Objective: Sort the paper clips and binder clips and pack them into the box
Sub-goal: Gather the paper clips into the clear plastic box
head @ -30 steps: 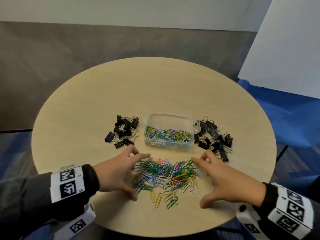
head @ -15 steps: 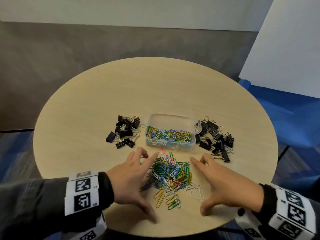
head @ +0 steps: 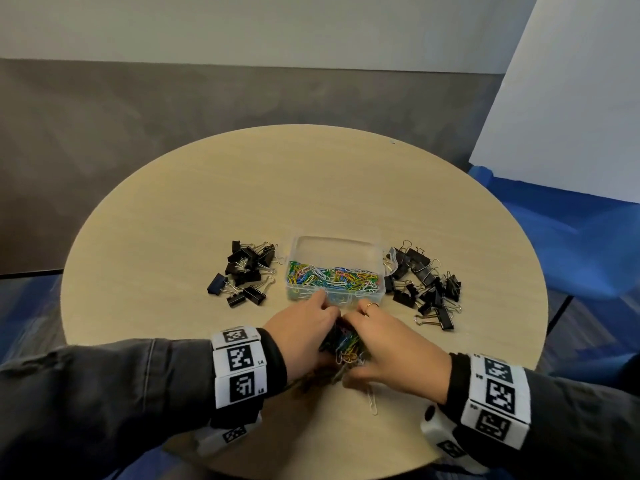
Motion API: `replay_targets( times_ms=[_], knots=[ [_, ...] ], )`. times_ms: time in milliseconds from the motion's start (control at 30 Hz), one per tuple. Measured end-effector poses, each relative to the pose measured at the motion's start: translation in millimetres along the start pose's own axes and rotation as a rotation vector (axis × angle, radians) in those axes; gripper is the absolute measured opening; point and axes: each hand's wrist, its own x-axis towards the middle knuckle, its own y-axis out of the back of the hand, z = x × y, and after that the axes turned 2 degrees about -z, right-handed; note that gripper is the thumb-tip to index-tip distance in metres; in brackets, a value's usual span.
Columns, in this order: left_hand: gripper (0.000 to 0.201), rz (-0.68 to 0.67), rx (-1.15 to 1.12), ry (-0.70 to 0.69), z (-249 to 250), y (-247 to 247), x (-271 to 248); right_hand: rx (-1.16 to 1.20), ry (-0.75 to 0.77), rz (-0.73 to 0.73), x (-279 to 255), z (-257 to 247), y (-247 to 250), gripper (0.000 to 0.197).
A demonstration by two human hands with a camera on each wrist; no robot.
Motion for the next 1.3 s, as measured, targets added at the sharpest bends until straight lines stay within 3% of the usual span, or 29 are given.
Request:
replay_targets(
  times_ms=[167,267,500,633,800,933,1100,1300],
  knots=[
    [0.039,0.085,-0.045,-0.049,-10,8,4,-0.005,0.042,0.094,6,10,11,0.033],
    [0.028,0.11,-0.05,-0.063,-17,13,4,0.04,0.02,0.108,7,15,15,0.019],
    [0.019,0.127,-0.208,-0.027,-27,29,2,0.3,-0.034,0.09,8,24,50,0.011],
    [0.017,0.17,-0.289,-0.036,-28,45,1,0.362,-0.016,0.179,14,27,72,0.008],
    [0.013,0.281,-0.343,-0.042,-29,64,11,0.327,0.012,0.362,30,27,79,0.008],
    [0.016,0.342,-0.39,-0.038,-30,67,25,0.277,0.004,0.288,38,28,66,0.014],
    [0.028,0.243,-0.425,-0.043,-41,58,34,0.18,-0.009,0.295,33,35,61,0.014],
    [0.026,0.298,-0.351,-0.093,-46,52,25,0.141,0.163,0.282,16,26,56,0.017]
  ],
)
